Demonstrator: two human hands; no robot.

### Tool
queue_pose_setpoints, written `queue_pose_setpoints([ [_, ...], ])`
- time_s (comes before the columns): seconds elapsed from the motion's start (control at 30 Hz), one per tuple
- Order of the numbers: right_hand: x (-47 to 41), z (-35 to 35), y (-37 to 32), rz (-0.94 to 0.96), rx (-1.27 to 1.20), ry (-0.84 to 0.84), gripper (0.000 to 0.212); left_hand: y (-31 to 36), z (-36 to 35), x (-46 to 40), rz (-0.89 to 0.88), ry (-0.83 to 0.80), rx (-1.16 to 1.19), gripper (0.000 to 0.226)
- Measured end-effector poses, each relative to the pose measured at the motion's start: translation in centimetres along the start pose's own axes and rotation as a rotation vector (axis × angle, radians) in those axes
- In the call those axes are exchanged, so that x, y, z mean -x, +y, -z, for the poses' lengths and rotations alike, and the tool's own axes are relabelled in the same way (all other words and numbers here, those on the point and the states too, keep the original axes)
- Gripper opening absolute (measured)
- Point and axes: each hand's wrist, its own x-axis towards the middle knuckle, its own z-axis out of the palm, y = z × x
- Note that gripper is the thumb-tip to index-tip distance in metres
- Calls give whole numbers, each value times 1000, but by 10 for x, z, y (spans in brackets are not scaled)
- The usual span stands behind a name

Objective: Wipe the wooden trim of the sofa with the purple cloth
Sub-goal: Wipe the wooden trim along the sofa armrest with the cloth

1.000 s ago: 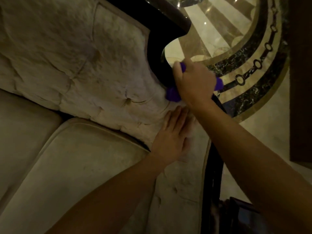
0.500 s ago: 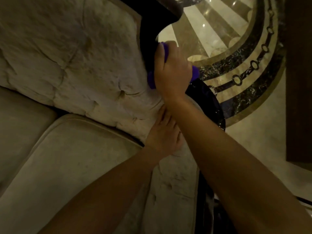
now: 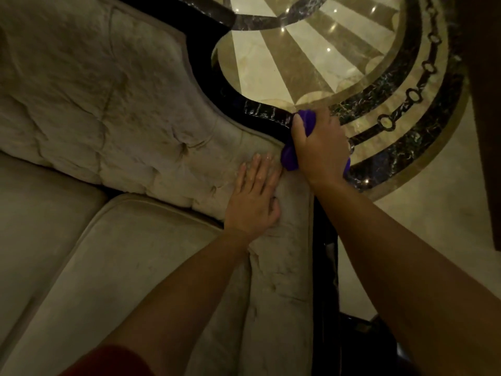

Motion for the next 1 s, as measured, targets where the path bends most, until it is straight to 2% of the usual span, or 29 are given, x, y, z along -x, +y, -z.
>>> queue_pose_setpoints([
  [0.23, 72, 7, 55, -148, -95, 2, 60, -2, 6, 3, -16, -55, -120, 79],
  [0.37, 168, 3, 90, -346, -55, -103, 70, 44, 14, 14, 261, -81, -24, 72],
  [0.53, 282, 14, 114, -474, 77, -271, 71, 100, 24, 53, 560, -149, 387, 67],
  [0.67, 334, 25, 110, -519, 126, -289, 71, 135, 12, 116, 887, -409, 666, 63],
  [0.77, 370, 34, 108, -556, 131, -295, 71, 158, 12, 165, 1028, -519, 802, 54],
  [0.87, 411, 49, 101, -599, 91, -272, 72, 168, 40, 203, 1103, -698, 797, 55],
  [1.0, 458, 76, 96, -656, 84, -428, 74, 163, 98, 233, 1341, -975, 999, 56],
])
